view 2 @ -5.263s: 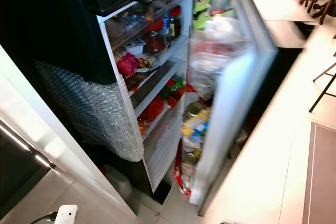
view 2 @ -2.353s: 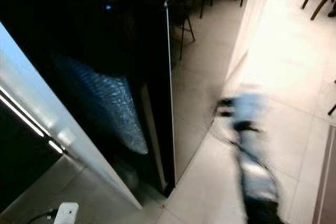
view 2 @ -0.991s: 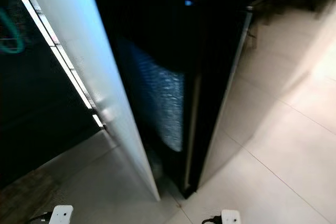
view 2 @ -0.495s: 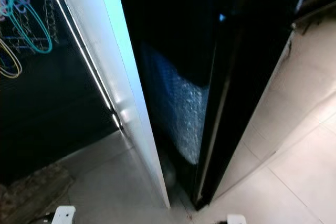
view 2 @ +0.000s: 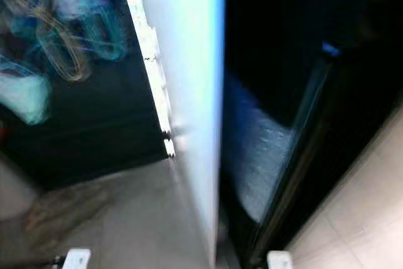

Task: Restocking fridge

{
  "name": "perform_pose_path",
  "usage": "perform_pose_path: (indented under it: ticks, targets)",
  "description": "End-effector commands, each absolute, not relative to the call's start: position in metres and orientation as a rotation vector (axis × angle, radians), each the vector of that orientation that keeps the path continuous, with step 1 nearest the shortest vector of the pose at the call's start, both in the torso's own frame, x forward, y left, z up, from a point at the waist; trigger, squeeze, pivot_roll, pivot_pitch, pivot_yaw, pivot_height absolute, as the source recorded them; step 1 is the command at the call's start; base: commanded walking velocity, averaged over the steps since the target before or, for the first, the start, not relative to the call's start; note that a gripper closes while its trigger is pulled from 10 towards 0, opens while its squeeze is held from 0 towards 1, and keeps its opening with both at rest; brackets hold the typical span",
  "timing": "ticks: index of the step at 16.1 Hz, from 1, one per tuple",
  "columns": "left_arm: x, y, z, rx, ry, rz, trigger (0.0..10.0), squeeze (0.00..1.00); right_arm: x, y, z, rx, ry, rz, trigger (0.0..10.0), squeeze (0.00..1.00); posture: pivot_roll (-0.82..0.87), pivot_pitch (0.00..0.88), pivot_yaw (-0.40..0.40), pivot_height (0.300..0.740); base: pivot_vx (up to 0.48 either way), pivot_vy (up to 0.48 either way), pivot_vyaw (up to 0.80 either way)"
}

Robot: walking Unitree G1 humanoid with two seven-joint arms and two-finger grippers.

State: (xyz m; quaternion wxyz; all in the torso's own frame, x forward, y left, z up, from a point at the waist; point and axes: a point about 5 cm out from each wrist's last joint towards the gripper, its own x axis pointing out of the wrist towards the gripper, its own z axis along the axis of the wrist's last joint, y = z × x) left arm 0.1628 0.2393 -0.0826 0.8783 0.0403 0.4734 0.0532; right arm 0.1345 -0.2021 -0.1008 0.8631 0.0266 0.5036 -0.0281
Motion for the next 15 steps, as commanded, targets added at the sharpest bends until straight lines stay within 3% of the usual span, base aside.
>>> perform_pose_path:
  ticks: [1,15]
  targets:
    - [0.1576,0.2382,-0.0852,0.089,1.005,0.107,10.0,0.00,0.1303,-0.2064,-0.1015,0.045,1.069,-0.062,10.0,0.00,-0.03,0.000,0.043,0.740,0.000,0.000,0.80]
    - [0.1639,0.2365,-0.0830,0.058,0.980,0.142,10.0,0.00,0.1368,-0.2081,-0.0990,0.021,1.069,-0.007,10.0,0.00,-0.01,0.053,0.020,0.740,0.000,0.000,0.80]
